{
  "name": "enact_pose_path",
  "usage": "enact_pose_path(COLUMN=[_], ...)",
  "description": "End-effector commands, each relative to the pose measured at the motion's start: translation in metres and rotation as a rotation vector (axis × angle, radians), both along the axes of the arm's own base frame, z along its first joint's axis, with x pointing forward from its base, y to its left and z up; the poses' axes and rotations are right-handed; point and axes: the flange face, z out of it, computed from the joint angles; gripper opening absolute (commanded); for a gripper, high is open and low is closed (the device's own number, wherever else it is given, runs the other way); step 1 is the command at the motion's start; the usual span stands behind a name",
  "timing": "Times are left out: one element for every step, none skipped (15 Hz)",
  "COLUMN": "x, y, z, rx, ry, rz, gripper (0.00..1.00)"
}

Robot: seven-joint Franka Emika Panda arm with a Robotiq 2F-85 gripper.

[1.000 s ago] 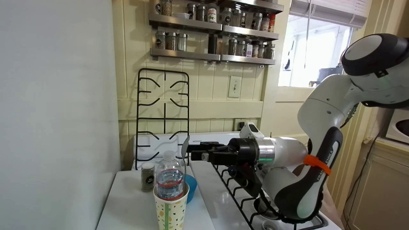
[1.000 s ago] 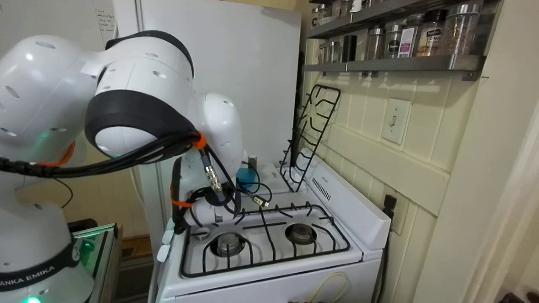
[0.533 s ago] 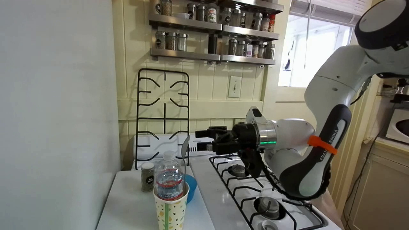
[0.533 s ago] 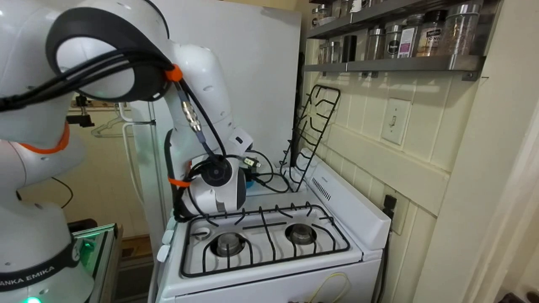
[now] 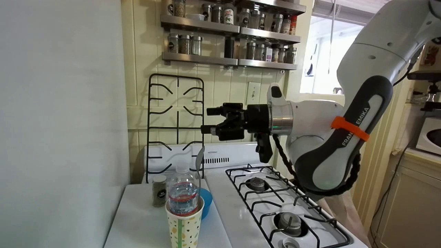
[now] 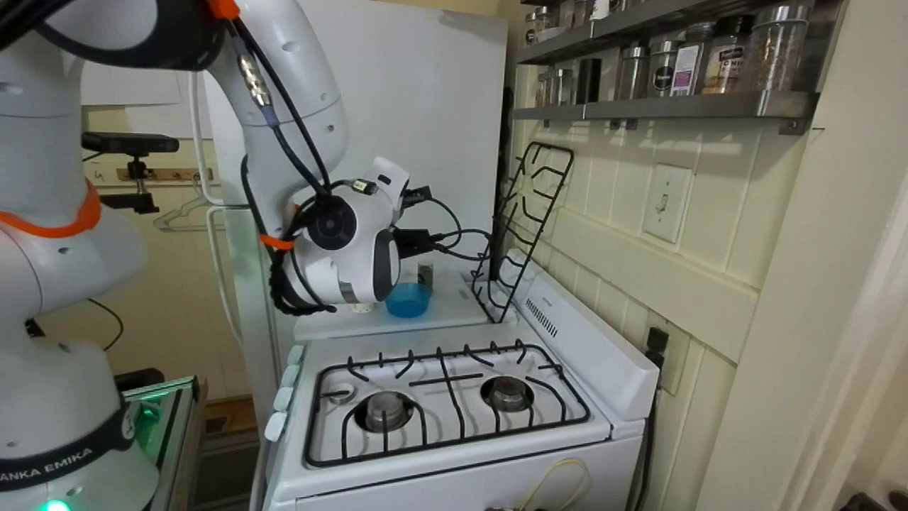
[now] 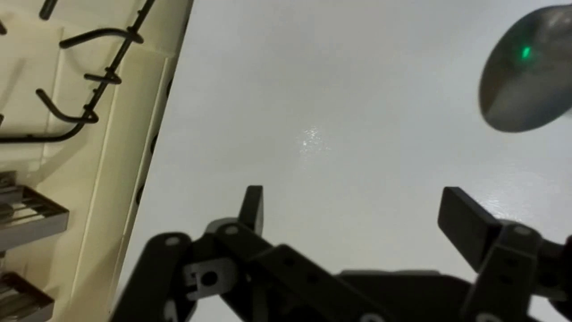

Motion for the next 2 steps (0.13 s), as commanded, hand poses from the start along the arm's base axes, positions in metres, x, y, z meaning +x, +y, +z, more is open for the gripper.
enact_pose_path(x=[-0.0005,-0.0018], y=[0.0021,0.0039], z=[0.005,0.0088], rx=[-0.019,-0.033], ry=[-0.032,-0.054], rz=[-0.018,-0.029], gripper=[1.0,1.0])
